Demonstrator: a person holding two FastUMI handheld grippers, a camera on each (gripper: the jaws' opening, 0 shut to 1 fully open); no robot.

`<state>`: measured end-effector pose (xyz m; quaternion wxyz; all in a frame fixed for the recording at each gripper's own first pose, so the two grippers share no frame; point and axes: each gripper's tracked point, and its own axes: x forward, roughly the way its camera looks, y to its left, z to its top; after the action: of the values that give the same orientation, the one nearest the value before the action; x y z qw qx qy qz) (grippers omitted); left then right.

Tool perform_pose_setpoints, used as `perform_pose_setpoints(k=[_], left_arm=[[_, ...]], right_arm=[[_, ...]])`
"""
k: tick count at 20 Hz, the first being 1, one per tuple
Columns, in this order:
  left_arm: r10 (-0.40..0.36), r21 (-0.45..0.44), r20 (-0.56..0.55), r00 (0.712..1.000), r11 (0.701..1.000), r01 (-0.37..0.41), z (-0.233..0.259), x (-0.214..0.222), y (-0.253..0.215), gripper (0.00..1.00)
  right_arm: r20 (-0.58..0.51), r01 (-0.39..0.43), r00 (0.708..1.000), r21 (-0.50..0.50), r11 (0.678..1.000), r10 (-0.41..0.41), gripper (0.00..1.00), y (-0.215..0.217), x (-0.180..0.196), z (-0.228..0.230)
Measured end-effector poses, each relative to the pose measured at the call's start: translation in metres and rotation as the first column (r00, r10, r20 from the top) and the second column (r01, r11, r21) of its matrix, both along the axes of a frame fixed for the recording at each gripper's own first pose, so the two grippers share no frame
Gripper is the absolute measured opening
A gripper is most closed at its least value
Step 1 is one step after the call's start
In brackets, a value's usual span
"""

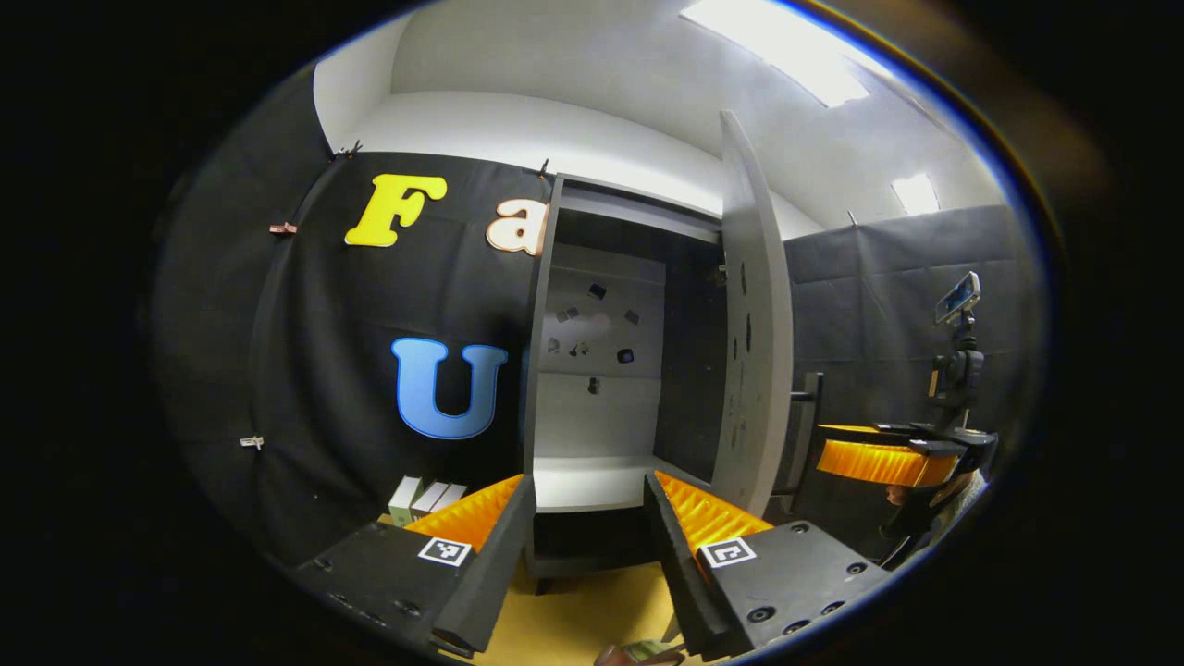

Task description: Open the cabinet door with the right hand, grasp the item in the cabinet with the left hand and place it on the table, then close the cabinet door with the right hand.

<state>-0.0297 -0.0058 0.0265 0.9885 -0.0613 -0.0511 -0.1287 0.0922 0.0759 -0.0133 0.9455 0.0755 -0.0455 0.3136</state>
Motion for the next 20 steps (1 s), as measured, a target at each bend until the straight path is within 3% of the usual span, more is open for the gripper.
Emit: perform_pose_setpoints(k=[3,5,7,10,11,12,14,16,17,20], left_arm=[[-0.034,-0.002,0.001,0.999,0.999,0.034,-0.001,0.002,-0.003,0.70],[-0.023,0.006,-0.013,1.000,1.000,0.023,-0.002,0.004,0.000,0.75],[-0.010,0.013,-0.006,1.000,1.000,0.010,-0.001,0.006,-0.002,0.75],[-0.026,-0.009,-0.011,1.000,1.000,0.026,-0.005,0.007,-0.014,0.75],[-0.037,-0.012,-0.016,0.999,0.999,0.037,-0.006,0.008,-0.018,0.70],[-0.038,-0.008,-0.019,0.999,0.999,0.038,-0.006,0.009,-0.019,0.75],[-0.006,0.012,-0.014,1.000,1.000,0.006,-0.003,0.014,-0.017,0.70],[0.047,0.011,-0.001,0.999,0.999,-0.047,0.001,0.019,-0.014,0.77],[0.085,0.007,0.006,0.996,0.996,-0.085,0.004,0.022,-0.011,0.74],[0.166,0.033,0.014,0.986,0.986,-0.166,0.004,0.030,-0.007,0.83]], right_arm=[[-0.001,0.035,0.999,-0.001,0.999,-0.035,0.98,-0.002,-0.002,-0.004],[0.023,0.103,0.994,-0.006,0.995,-0.103,0.98,-0.020,0.000,-0.002],[0.013,0.234,0.972,-0.016,0.972,-0.234,0.98,-0.049,0.008,-0.006],[0.003,0.362,0.932,0.038,0.932,-0.362,0.98,-0.073,0.005,-0.002],[0.013,0.396,0.918,0.052,0.917,-0.397,0.97,-0.080,0.000,0.003],[0.024,0.434,0.900,0.051,0.899,-0.436,0.97,-0.088,-0.002,0.006],[0.053,0.488,0.872,-0.001,0.873,-0.487,0.97,-0.097,-0.004,0.005],[0.054,0.521,0.853,-0.057,0.851,-0.519,0.97,-0.099,-0.004,0.000],[0.048,0.521,0.854,-0.069,0.851,-0.518,0.97,-0.095,-0.003,-0.003],[0.010,0.493,0.869,-0.088,0.866,-0.494,0.98,-0.087,-0.001,-0.012]])
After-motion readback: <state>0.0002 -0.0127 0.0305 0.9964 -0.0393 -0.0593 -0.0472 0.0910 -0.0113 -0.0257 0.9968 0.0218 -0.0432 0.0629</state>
